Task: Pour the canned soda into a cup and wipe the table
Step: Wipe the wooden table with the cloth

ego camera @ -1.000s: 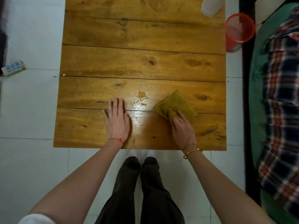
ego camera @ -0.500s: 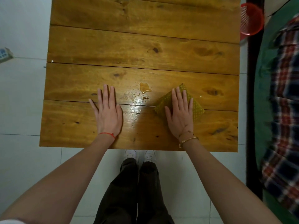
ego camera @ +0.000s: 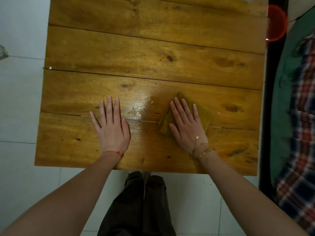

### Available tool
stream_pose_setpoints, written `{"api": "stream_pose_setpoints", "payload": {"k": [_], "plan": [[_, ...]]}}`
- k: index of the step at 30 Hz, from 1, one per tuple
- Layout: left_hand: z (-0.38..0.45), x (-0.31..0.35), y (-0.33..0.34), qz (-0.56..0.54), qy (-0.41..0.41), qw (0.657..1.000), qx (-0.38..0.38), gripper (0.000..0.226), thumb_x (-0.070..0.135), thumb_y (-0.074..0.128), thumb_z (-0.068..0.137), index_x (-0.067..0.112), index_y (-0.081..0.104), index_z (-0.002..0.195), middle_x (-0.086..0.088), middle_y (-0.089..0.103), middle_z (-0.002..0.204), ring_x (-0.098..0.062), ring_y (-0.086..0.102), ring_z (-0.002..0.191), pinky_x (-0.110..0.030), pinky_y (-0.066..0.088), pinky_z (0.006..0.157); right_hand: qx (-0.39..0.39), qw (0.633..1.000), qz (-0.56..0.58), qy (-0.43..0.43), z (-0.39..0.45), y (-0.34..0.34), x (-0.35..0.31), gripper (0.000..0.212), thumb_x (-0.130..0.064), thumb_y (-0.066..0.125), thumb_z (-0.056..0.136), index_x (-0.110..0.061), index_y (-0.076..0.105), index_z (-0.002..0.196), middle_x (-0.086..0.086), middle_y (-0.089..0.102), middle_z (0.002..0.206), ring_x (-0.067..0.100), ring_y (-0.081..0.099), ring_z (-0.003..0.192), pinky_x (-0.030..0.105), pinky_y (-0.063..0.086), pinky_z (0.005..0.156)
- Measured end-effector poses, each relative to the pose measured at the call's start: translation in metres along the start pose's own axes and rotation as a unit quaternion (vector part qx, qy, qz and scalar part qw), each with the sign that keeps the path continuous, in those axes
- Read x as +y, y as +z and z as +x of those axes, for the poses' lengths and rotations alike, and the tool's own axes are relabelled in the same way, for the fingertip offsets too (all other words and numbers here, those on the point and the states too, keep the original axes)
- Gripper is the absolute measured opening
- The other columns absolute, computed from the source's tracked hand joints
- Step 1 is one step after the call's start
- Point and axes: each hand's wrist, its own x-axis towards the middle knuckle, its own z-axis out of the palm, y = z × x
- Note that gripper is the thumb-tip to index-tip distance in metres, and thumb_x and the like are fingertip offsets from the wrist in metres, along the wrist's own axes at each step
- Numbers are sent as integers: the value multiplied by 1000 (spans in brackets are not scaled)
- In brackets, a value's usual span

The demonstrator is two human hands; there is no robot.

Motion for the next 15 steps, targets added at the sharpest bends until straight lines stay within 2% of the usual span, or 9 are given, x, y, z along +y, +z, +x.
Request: {"api": "stream_pose_setpoints", "payload": {"k": [3,5,11,15], "plan": [[1,2,-1,8,-1,1000,-4,63,31,25,100,22,-1,157,1,-4,166,-22,-7,153,-59,2,120,27,995,39,93,26,-7,-14,63,-42,21,103,-12,1,155,4,-4,164,21,-6,151,51,2,121],[2,3,-2,9,-3,1000,-6,64,31,26,100,22,-1,157,1,-4,166,-22,-7,153,-59,2,120,31,992,47,111,31,-8,-23,64,-41,21,102,-10,1,155,5,-5,163,22,-7,151,52,2,121],[2,3,-4,8,-5,1000,-12,65,30,28,99,22,1,157,1,-3,166,-21,-6,153,-60,2,119,-5,999,26,-21,6,-2,-21,72,-51,22,101,-10,-3,155,6,-9,163,21,-8,151,49,9,122],[2,3,-4,4,-7,1000,-17,65,30,28,99,22,1,158,1,-2,166,-22,-6,153,-60,2,119,1,994,39,103,8,-3,-11,83,-60,24,98,-5,-5,154,10,-11,162,23,-10,150,45,4,123]]}}
